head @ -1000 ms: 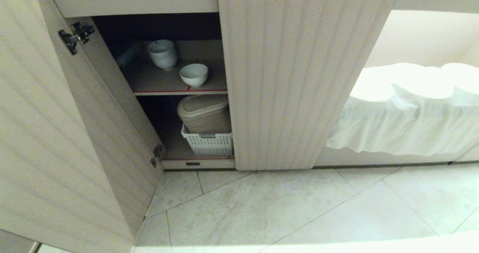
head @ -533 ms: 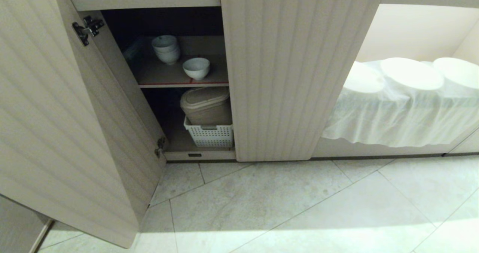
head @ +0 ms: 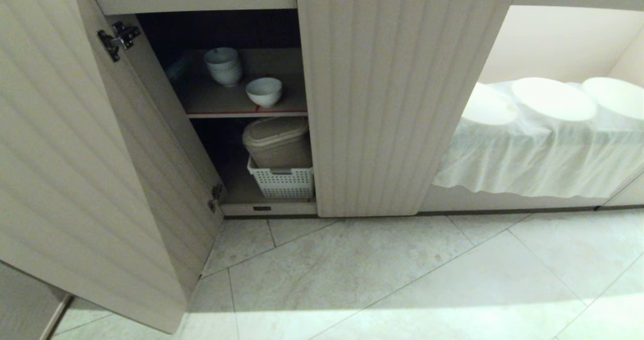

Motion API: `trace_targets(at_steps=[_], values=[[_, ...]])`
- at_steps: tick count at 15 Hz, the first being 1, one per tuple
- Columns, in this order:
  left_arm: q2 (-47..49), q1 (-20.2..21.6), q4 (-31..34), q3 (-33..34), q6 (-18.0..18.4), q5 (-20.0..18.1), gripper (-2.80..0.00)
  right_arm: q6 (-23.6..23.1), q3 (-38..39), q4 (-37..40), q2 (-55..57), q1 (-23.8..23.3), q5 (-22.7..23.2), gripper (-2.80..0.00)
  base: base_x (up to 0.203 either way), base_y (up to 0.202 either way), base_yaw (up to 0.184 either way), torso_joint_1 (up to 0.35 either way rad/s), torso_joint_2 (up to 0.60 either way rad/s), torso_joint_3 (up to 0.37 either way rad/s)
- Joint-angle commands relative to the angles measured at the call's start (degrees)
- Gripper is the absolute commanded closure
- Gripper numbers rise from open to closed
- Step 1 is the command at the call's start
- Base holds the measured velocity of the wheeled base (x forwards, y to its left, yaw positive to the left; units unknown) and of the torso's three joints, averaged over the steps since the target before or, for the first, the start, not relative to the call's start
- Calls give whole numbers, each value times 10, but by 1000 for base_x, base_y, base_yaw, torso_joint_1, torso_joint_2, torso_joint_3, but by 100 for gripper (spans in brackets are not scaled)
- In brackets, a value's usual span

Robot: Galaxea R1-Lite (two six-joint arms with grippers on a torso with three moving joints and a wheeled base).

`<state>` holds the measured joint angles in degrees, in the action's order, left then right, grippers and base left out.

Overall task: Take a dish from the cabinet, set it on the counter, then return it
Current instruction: Close the cabinet door

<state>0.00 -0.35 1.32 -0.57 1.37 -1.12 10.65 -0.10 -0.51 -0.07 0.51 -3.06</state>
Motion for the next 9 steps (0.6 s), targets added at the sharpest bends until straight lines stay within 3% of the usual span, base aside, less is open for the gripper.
trace_targets(at_steps=[1,9], values=[[0,0,0,0,0,0,0,1,0,0,1,0,0,0,0,0,0,0,0,0],[0,0,0,0,0,-2,0,1,0,0,1,0,0,0,0,0,0,0,0,0]])
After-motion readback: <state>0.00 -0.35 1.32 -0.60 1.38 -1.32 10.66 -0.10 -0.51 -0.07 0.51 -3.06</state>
